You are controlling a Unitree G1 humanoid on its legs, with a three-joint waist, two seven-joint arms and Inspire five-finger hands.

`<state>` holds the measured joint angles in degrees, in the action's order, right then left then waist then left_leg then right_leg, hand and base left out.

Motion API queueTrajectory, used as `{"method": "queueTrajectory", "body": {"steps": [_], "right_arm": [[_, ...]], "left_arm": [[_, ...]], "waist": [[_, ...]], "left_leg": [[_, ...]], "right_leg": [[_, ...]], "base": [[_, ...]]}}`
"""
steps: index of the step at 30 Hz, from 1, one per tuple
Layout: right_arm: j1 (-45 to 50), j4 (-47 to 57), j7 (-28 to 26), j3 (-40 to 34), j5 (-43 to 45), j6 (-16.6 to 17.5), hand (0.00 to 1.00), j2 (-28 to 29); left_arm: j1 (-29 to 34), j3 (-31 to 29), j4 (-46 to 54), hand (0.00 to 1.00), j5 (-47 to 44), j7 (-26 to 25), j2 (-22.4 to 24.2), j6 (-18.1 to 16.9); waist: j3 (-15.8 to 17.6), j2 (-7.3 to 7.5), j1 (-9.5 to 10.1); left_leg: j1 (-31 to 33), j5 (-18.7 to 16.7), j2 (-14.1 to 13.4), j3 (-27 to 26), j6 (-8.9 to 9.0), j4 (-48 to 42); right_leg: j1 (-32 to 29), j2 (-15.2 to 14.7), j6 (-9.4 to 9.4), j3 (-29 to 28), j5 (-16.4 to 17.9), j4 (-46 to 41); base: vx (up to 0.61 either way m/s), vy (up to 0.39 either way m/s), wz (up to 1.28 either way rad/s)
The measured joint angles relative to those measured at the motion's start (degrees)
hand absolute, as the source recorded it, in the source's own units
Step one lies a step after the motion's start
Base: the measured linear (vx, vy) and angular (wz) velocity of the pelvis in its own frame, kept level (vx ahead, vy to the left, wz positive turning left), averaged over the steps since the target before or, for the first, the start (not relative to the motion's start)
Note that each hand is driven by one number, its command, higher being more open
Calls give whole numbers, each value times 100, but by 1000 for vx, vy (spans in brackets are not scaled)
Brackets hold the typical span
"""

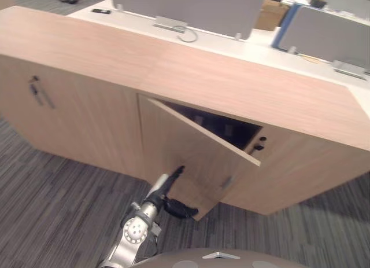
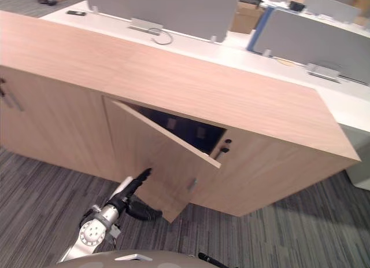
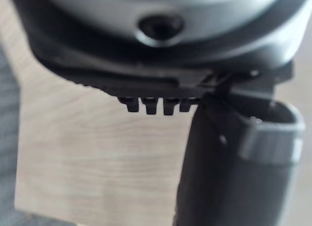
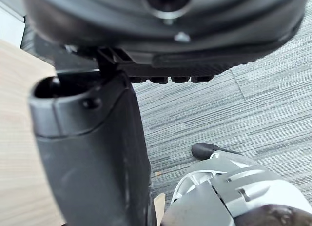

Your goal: Walk over to the cabinet, pick up the folder, carry it to the office cabinet, place the folder inside the office cabinet, then close the office cabinet door

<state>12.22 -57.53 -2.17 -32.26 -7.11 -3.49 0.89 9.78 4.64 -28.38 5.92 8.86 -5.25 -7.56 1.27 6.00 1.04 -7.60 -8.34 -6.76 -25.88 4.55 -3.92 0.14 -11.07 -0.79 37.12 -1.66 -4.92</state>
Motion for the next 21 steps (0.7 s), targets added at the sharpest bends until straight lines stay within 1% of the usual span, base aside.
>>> {"method": "queueTrajectory", "body": {"steps": [1,2,3,4,5,6,7,8,9,10,12,13,14,15,17,18,19,20,21], "right_arm": [[-34,-26,44,121,156,1,100,-7],[-90,-79,63,198,220,-12,100,-12],[-227,-272,111,440,485,-6,100,-16],[-369,-439,112,606,682,-9,100,-32],[-444,-547,107,810,835,6,100,-107],[-470,-577,119,888,891,18,100,-152],[-493,-590,163,997,1072,53,100,-221],[-518,-613,175,1026,1087,59,100,-249],[-587,-713,251,1092,1129,79,100,-307],[-629,-744,290,1149,1233,102,100,-335],[-729,-768,437,1311,1463,235,100,-384],[-755,-790,472,1331,1498,272,100,-386],[-803,-804,547,1406,1574,293,100,-384],[-831,-812,637,1514,1680,296,100,-369],[-888,-859,687,1680,1691,306,100,-350],[-944,-883,741,1817,1699,327,100,-339],[-965,-920,769,1887,1699,341,100,-339],[-981,-922,777,1959,1693,362,100,-351],[-980,-929,780,2040,1691,395,100,-378]], "left_arm": [[-318,-379,-737,100,-716,-26,119,192],[-511,-622,-1237,100,-1139,-65,170,286],[-832,-1075,-2242,100,-2063,-181,187,442],[-945,-1387,-2948,100,-2574,-299,133,536],[-913,-1501,-3277,100,-2839,-408,130,542],[-862,-1588,-3454,100,-2924,-494,143,545],[-803,-1861,-3578,100,-3034,-663,106,574],[-767,-1999,-3586,100,-3042,-719,119,543],[-675,-2322,-3634,100,-3043,-843,173,499],[-633,-2460,-3666,100,-3046,-905,188,498],[-467,-2960,-3726,100,-3057,-1189,205,411],[-446,-3069,-3749,100,-3060,-1250,208,381],[-389,-3270,-3755,100,-3083,-1346,224,367],[-311,-3383,-3753,100,-3113,-1455,274,328],[-285,-3496,-3738,100,-3216,-1522,326,245],[-251,-3492,-3738,100,-3412,-1609,375,234],[-248,-3489,-3738,100,-3498,-1639,416,230],[-255,-3479,-3738,100,-3561,-1669,456,217],[-272,-3469,-3723,100,-3724,-1704,590,183]], "waist": [[0,-14,7],[2,-21,4],[16,-44,-17],[40,-88,-96],[44,-132,-147],[56,-148,-139],[84,-257,-133],[101,-286,-120],[120,-310,-103],[122,-337,-101],[167,-409,-98],[182,-413,-84],[206,-427,-50],[246,-439,2],[290,-408,55],[351,-419,70],[366,-436,89],[386,-466,129],[413,-451,198]], "left_leg": [[-12,-9,-21,-64,16,22],[-15,-15,-42,-107,39,22],[-47,-20,-75,-155,66,31],[-105,-26,-94,-174,78,46],[-146,-30,-97,-176,83,45],[-192,-32,-96,-176,86,46],[-212,-64,-92,-150,137,46],[-242,-76,-95,-169,155,46],[-318,-83,-102,-208,163,46],[-345,-87,-98,-208,168,45],[-426,-135,-106,-262,195,12],[-437,-160,-118,-283,193,-24],[-372,-340,-219,-301,194,-317],[-228,-528,-362,-302,174,-807],[21,-676,-541,-235,57,-1571],[276,-761,-690,-23,-86,-2340],[408,-768,-719,140,-99,-2635],[627,-748,-720,515,-134,-3059],[828,-1025,-552,1177,-69,-3073]], "right_leg": [[2,66,-57,-80,-37,116],[7,125,-98,-127,-69,213],[37,226,-153,-191,-137,399],[117,311,-162,-261,-178,545],[174,343,-165,-277,-209,630],[222,360,-171,-302,-226,675],[299,412,-183,-302,-273,797],[329,428,-195,-322,-293,849],[406,448,-212,-402,-327,932],[419,450,-213,-428,-328,937],[447,469,-214,-549,-329,937],[450,479,-215,-589,-329,937],[473,518,-215,-631,-329,936],[508,545,-208,-683,-320,936],[551,554,-191,-783,-307,936],[632,582,-153,-834,-276,929],[639,589,-105,-888,-234,904],[630,581,-95,-954,-214,884],[605,551,-101,-1040,-219,856]], "base": [[30,-58,-46],[17,-76,-40],[19,-71,-38],[21,-61,-33],[29,-19,-18],[36,37,-3],[38,56,-3],[31,87,-11],[6,81,-20],[5,87,-23],[0,94,-23],[-12,79,-26],[-30,46,-24],[-41,41,-28],[-48,29,-24],[-60,53,-18],[-62,99,-20],[-58,146,-24],[-58,206,-23]]}}
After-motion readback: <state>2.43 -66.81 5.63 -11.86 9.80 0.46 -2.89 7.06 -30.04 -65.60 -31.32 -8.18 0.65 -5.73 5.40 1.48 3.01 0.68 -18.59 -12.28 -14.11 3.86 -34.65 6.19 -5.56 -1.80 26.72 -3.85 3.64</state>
